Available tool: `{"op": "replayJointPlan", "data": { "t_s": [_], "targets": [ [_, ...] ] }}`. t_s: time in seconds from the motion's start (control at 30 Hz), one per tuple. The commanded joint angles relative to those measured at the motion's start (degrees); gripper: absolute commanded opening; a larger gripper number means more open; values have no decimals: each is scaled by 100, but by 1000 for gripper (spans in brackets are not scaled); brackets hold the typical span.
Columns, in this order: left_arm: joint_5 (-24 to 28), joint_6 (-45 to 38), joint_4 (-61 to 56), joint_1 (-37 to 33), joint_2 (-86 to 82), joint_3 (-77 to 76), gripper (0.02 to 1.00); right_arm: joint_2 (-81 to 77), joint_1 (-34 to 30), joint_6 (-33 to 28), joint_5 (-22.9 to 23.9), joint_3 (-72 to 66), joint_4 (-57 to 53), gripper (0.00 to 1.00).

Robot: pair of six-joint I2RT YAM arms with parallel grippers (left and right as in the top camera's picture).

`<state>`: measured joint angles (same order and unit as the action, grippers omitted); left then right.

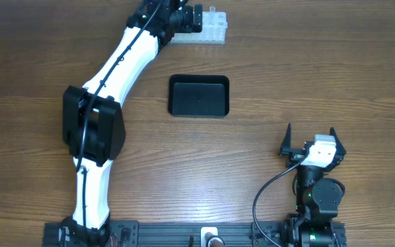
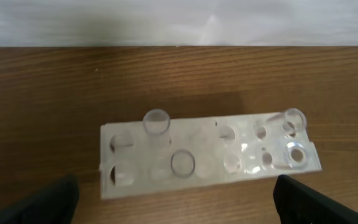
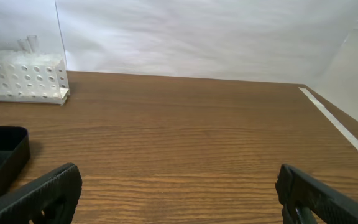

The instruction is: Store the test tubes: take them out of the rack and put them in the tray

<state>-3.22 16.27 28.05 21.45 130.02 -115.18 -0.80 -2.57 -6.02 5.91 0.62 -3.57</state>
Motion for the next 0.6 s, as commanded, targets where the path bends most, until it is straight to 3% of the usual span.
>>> {"op": "replayJointPlan", "data": {
  "t_s": [0.03, 0.6],
  "targets": [
    [-50, 92, -42, 31, 236, -308, 996, 42, 31, 15, -33, -31, -24, 991],
    [-52, -275, -339, 72, 503, -315, 996, 42, 31, 15, -33, -31, -24, 991]
  ]
}}
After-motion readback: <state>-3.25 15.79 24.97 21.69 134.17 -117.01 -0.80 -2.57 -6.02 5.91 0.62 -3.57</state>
